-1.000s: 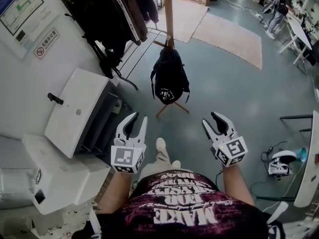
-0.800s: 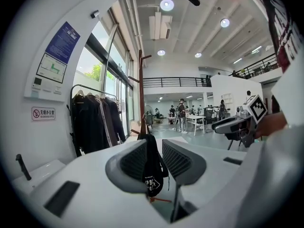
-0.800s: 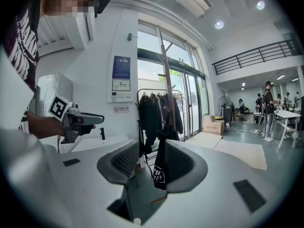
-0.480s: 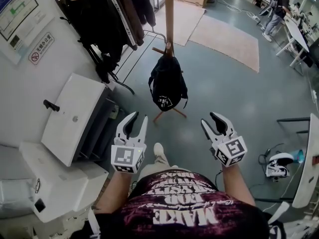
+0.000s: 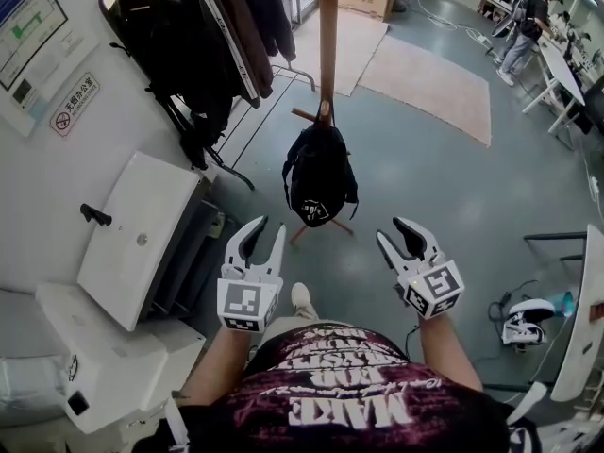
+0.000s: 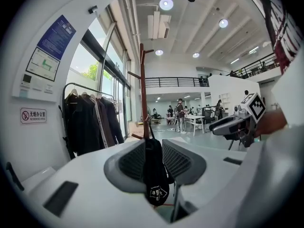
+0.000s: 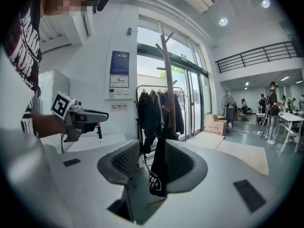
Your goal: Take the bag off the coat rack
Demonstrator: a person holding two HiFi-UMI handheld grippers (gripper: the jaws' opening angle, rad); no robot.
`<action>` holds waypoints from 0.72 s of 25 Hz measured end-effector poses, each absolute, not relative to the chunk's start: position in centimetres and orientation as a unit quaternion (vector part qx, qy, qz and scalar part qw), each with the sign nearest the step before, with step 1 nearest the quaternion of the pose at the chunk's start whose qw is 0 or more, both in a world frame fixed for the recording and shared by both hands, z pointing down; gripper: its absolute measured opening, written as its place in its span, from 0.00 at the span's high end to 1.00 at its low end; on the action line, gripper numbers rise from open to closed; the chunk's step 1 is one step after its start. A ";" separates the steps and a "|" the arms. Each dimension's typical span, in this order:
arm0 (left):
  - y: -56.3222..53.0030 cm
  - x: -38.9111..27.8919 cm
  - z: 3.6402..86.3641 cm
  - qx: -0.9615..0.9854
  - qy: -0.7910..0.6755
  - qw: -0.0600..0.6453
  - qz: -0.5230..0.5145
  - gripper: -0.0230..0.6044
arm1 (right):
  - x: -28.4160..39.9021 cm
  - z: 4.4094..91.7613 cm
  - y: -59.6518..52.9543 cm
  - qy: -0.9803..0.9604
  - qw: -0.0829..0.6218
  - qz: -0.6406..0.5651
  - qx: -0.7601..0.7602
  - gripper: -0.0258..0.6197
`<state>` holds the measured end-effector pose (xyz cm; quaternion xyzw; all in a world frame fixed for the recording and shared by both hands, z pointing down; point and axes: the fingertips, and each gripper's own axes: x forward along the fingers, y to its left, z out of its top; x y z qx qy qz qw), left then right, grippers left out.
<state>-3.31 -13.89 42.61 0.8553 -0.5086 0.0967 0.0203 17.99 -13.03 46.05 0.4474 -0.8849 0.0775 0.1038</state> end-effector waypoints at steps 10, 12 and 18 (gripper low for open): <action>-18.0 -5.4 43.3 0.854 -0.510 0.029 0.102 0.80 | 15.5 46.5 -17.3 -0.888 0.103 0.086 0.440 0.71; -18.9 -5.9 43.2 0.855 -0.508 0.028 0.100 0.80 | 15.1 46.3 -18.2 -0.887 0.103 0.085 0.441 0.71; -21.7 -7.4 42.5 0.858 -0.504 0.024 0.091 0.80 | 13.5 45.7 -20.7 -0.885 0.102 0.079 0.447 0.72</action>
